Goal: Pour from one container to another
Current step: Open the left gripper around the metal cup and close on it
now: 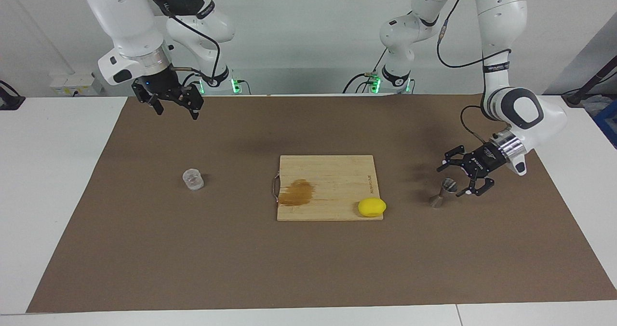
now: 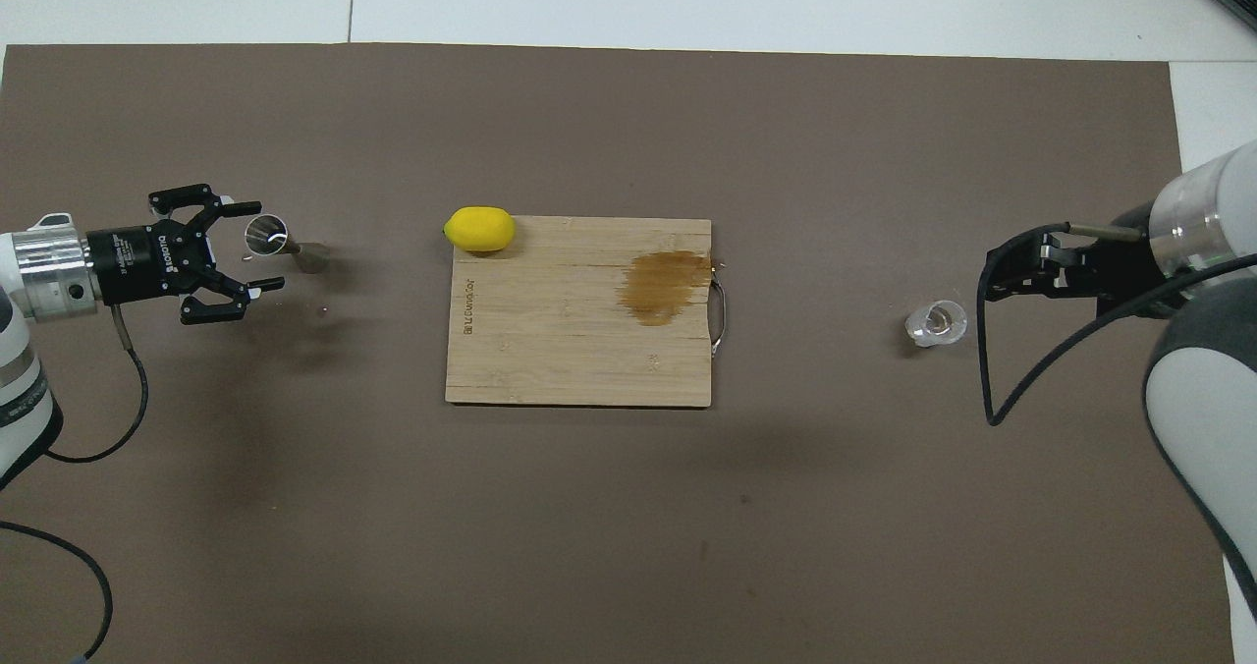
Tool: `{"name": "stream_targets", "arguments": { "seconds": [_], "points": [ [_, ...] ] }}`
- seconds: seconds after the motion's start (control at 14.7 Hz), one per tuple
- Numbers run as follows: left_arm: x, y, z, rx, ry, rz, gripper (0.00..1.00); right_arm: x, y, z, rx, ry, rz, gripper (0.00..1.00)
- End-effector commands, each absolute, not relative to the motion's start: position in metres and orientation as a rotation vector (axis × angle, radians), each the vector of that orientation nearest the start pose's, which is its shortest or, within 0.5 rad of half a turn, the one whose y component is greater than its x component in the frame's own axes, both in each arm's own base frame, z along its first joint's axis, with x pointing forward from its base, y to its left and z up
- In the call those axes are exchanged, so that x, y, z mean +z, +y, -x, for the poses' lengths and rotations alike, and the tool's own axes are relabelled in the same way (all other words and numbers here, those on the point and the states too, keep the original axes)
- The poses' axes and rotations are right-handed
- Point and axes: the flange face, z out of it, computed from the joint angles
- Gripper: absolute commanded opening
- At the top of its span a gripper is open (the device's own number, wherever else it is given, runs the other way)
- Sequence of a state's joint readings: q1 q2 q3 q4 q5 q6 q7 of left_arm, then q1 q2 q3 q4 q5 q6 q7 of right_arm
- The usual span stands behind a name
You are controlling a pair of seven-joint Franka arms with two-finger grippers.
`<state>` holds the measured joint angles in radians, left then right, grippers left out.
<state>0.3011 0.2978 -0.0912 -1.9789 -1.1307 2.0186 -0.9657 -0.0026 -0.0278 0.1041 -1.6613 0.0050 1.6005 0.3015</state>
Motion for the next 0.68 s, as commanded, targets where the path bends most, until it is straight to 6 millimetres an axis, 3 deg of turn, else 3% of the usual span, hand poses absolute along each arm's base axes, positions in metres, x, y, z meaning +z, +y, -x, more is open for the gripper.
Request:
{"name": "stream_targets", "arguments": {
  "seconds": [0.0, 0.61],
  "points": [
    [0.3244, 0.0747, -0.5902, -0.651, 1.805, -1.319, 1.0, 0.6011, 0.053, -0.5375, 0.054, 0.294, 3.111, 1.0],
    [0.3218, 0.0697, -0.5908, -0.65, 1.809, -1.296, 0.9, 0.6011, 0.053, -0.5375, 0.054, 0.292, 3.111, 1.0]
  ]
}}
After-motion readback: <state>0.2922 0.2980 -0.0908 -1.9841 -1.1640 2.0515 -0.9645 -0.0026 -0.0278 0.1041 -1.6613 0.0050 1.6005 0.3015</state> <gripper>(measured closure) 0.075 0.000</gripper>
